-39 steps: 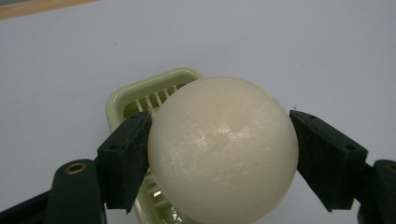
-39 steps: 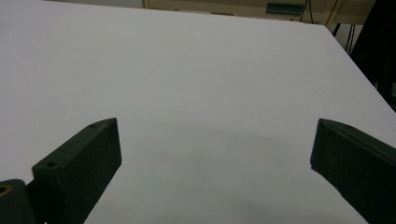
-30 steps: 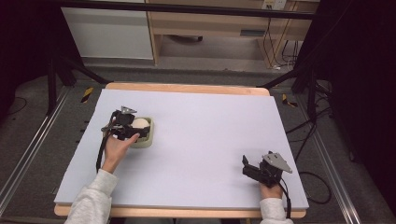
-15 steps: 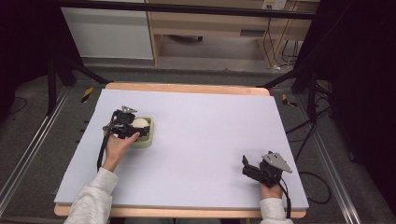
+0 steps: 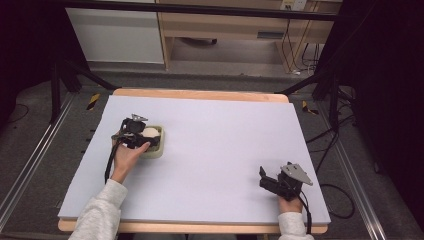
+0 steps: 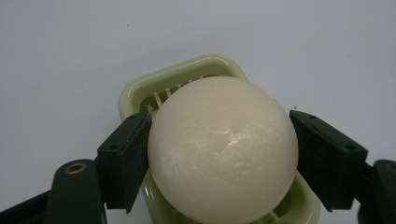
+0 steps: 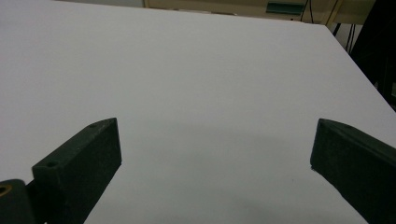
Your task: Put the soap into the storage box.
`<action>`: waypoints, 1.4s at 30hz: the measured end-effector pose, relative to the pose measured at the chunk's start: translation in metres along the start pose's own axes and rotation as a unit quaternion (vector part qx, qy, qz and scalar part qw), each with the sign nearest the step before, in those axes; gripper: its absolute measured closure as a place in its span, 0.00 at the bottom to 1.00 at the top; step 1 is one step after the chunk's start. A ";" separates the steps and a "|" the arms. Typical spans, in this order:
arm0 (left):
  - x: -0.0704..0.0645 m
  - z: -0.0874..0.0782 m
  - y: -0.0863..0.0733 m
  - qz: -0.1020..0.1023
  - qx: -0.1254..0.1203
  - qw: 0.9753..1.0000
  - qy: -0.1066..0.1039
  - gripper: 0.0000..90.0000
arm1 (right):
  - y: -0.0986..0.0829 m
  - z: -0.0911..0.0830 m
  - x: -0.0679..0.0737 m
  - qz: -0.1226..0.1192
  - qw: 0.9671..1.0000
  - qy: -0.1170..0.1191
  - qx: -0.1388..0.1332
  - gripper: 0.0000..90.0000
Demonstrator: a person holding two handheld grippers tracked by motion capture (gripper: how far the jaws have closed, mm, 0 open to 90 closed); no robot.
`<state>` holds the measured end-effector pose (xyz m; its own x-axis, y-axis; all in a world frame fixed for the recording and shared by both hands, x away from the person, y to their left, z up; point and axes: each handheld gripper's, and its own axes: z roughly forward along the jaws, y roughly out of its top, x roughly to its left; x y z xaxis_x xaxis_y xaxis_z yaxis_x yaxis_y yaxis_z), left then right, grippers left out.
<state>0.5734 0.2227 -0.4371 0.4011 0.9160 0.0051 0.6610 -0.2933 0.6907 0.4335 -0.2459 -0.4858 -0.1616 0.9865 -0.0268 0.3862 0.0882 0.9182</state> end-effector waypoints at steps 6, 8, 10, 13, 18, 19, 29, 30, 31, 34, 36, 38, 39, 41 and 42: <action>-0.001 0.003 -0.001 0.003 0.004 1.000 -0.002 0.27 | 0.000 0.000 0.000 0.000 1.000 0.000 0.000 0.03; -0.001 0.003 -0.001 0.003 0.004 1.000 -0.001 0.27 | 0.000 0.000 0.000 0.000 1.000 0.000 0.000 0.03; -0.001 0.005 -0.002 0.004 0.009 1.000 0.001 0.27 | 0.000 0.000 0.000 0.001 1.000 0.000 0.000 0.03; -0.001 0.007 -0.002 0.004 0.011 1.000 0.002 0.27 | 0.000 0.000 0.000 0.000 1.000 0.000 0.000 0.03; -0.001 0.008 -0.004 0.003 0.012 1.000 0.005 0.27 | 0.000 0.000 0.000 0.000 1.000 0.000 0.000 0.03; -0.001 0.008 -0.004 0.003 0.012 1.000 0.005 0.27 | 0.000 0.000 0.000 0.000 1.000 0.000 0.000 0.03; -0.002 0.009 -0.005 0.005 0.011 1.000 0.009 0.26 | 0.000 0.000 0.000 0.000 1.000 -0.003 0.001 0.03; -0.002 0.008 -0.005 0.004 0.010 1.000 0.009 0.26 | 0.000 0.000 0.001 0.000 1.000 -0.003 0.002 0.03; -0.002 0.008 -0.005 0.004 0.010 1.000 0.007 0.25 | 0.000 0.000 0.000 0.000 1.000 -0.003 0.002 0.03; -0.002 0.005 -0.005 0.005 0.006 1.000 0.008 0.22 | 0.000 0.000 0.000 0.000 1.000 -0.003 0.002 0.03; -0.003 0.004 -0.005 0.007 0.006 1.000 0.009 0.20 | 0.000 0.000 0.000 0.000 1.000 -0.002 0.000 0.03; -0.003 0.003 -0.005 0.008 0.006 1.000 0.009 0.19 | 0.000 0.000 0.001 0.001 1.000 -0.001 0.000 0.03; -0.005 -0.001 -0.004 0.011 0.001 1.000 0.010 0.19 | 0.000 0.000 0.001 0.000 1.000 -0.002 0.000 0.03; -0.006 -0.003 -0.004 0.012 -0.004 1.000 0.011 0.19 | 0.000 0.000 0.000 -0.001 1.000 -0.002 0.000 0.03; -0.008 -0.009 -0.003 0.013 -0.013 1.000 0.008 0.19 | 0.000 0.000 0.000 0.000 1.000 -0.002 0.000 0.03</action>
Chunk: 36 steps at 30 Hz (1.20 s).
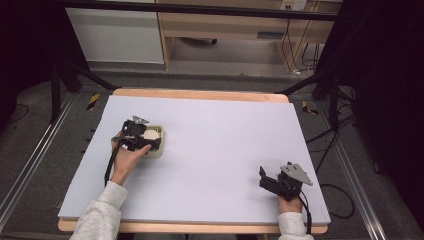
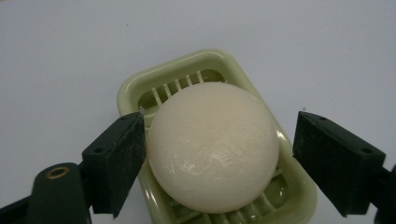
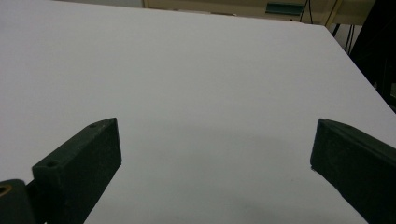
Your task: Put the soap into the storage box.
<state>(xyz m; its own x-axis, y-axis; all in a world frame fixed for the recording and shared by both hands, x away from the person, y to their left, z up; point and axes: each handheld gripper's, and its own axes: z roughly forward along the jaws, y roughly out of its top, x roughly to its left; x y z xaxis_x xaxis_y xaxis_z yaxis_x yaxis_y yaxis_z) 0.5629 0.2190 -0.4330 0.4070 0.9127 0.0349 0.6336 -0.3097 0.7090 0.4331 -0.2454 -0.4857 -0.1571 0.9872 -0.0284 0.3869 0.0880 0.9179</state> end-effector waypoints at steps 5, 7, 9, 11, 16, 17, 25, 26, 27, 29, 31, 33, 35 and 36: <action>-0.001 -0.011 0.001 -0.006 -0.020 1.000 -0.007 0.20 | 0.000 0.000 0.000 0.001 1.000 0.001 0.000 0.03; -0.001 -0.016 0.000 -0.008 -0.027 1.000 -0.010 0.20 | 0.000 0.000 0.001 0.000 1.000 -0.001 0.002 0.03; -0.002 -0.020 -0.001 -0.010 -0.030 0.999 -0.012 0.20 | 0.000 0.000 0.001 0.000 1.000 0.000 -0.001 0.03; -0.003 -0.024 -0.003 -0.012 -0.039 0.999 -0.014 0.21 | 0.000 0.000 0.001 -0.001 1.000 0.001 -0.002 0.03; -0.005 -0.033 -0.012 -0.015 -0.063 0.998 -0.013 0.22 | 0.000 0.000 0.001 -0.001 1.000 0.001 -0.001 0.03; -0.005 -0.034 -0.014 -0.015 -0.066 0.998 -0.014 0.22 | 0.000 0.000 0.001 -0.002 1.000 0.001 -0.001 0.03; -0.003 -0.051 -0.032 -0.026 -0.093 0.995 -0.025 0.22 | 0.000 0.000 0.001 -0.003 1.000 -0.001 -0.003 0.03; -0.004 -0.055 -0.038 -0.021 -0.099 0.995 -0.022 0.22 | 0.000 -0.001 0.001 -0.001 1.000 -0.001 -0.004 0.03; -0.004 -0.055 -0.038 -0.021 -0.099 0.995 -0.022 0.22 | 0.000 -0.001 0.001 -0.001 1.000 -0.001 -0.004 0.03; -0.005 -0.057 -0.046 -0.017 -0.109 0.994 -0.018 0.22 | 0.000 -0.001 0.001 -0.002 1.000 -0.002 -0.004 0.03; -0.004 -0.060 -0.053 -0.015 -0.120 0.993 -0.015 0.23 | 0.000 -0.001 0.001 -0.001 1.000 -0.002 -0.004 0.03; -0.004 -0.062 -0.061 -0.014 -0.125 0.992 -0.013 0.23 | 0.000 -0.001 0.001 0.000 1.000 -0.002 -0.004 0.03; -0.004 -0.063 -0.069 -0.019 -0.129 0.991 -0.013 0.23 | 0.000 0.000 0.001 0.002 1.000 -0.001 -0.003 0.03; -0.003 -0.064 -0.072 -0.019 -0.127 0.992 -0.014 0.23 | 0.000 0.000 0.001 0.002 1.000 -0.001 -0.003 0.03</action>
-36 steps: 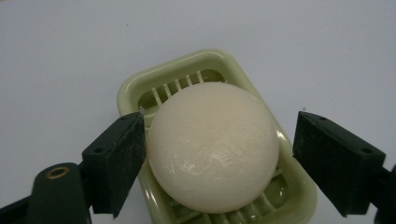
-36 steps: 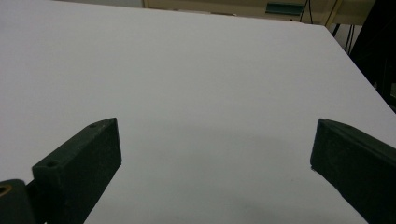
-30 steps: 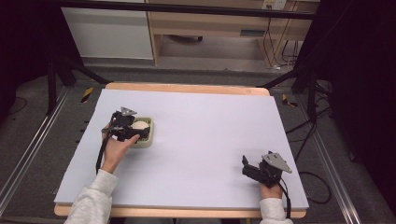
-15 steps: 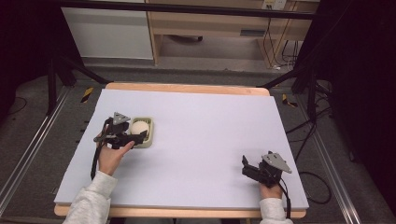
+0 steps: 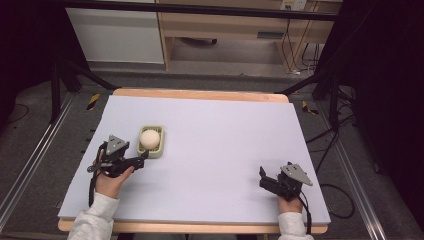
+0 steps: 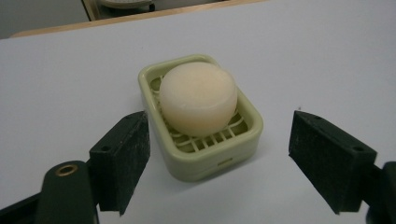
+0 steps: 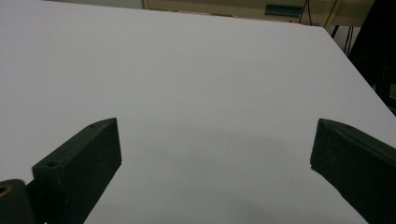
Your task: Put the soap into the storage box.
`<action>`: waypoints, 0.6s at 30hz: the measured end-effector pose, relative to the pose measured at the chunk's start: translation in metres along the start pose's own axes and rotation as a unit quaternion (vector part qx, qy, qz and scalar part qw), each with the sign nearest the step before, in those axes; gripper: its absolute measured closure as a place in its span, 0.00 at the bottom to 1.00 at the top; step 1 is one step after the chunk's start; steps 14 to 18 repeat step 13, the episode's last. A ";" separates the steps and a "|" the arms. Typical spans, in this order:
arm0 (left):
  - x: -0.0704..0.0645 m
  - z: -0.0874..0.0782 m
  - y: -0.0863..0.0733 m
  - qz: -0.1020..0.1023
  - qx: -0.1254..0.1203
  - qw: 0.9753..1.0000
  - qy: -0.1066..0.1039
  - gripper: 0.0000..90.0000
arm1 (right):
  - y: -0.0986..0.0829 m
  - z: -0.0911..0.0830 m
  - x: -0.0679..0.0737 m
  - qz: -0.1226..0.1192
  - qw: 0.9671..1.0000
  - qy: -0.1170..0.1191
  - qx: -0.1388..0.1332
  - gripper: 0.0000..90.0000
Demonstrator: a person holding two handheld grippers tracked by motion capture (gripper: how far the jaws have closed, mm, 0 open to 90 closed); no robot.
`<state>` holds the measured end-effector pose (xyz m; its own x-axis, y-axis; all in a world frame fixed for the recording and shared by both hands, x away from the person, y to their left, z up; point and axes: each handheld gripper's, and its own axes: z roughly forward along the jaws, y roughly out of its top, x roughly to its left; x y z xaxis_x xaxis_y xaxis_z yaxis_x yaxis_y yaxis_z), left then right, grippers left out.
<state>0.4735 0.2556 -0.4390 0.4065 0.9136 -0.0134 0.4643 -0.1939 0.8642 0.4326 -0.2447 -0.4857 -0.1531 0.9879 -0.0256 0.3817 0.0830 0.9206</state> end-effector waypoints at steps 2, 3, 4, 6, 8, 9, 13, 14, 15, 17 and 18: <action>0.004 -0.005 -0.009 -0.002 0.004 1.000 0.002 0.23 | 0.000 0.000 -0.001 -0.001 1.000 0.002 0.000 0.03; 0.004 -0.005 -0.009 -0.002 0.004 1.000 0.002 0.23 | 0.000 0.000 -0.001 -0.001 1.000 0.002 0.000 0.03; 0.007 -0.008 -0.016 -0.006 0.005 1.000 0.002 0.23 | 0.000 0.000 -0.001 -0.001 1.000 0.002 0.000 0.03; 0.008 -0.009 -0.020 -0.005 0.007 1.000 0.004 0.23 | 0.000 0.000 0.000 -0.001 1.000 0.002 -0.001 0.03; 0.012 -0.010 -0.026 -0.002 0.013 1.000 0.009 0.23 | 0.000 0.000 -0.001 -0.002 1.000 0.001 -0.001 0.03; 0.014 -0.011 -0.029 -0.002 0.015 1.000 0.014 0.23 | 0.000 0.000 0.000 -0.001 1.000 0.000 -0.001 0.03; 0.020 -0.011 -0.037 -0.010 0.026 0.999 0.024 0.23 | 0.000 0.000 -0.001 -0.001 1.000 0.000 0.003 0.03; 0.020 -0.011 -0.037 -0.010 0.026 0.999 0.024 0.23 | 0.000 0.000 -0.001 -0.001 1.000 0.000 0.003 0.03; 0.020 -0.011 -0.037 -0.010 0.026 0.999 0.024 0.23 | 0.000 0.000 -0.001 -0.001 1.000 0.000 0.003 0.03; 0.020 -0.011 -0.037 -0.010 0.026 0.999 0.024 0.23 | 0.000 0.000 -0.001 -0.001 1.000 0.000 0.003 0.03; 0.020 -0.011 -0.037 -0.010 0.026 0.999 0.024 0.23 | 0.000 0.000 -0.001 -0.001 1.000 0.000 0.003 0.03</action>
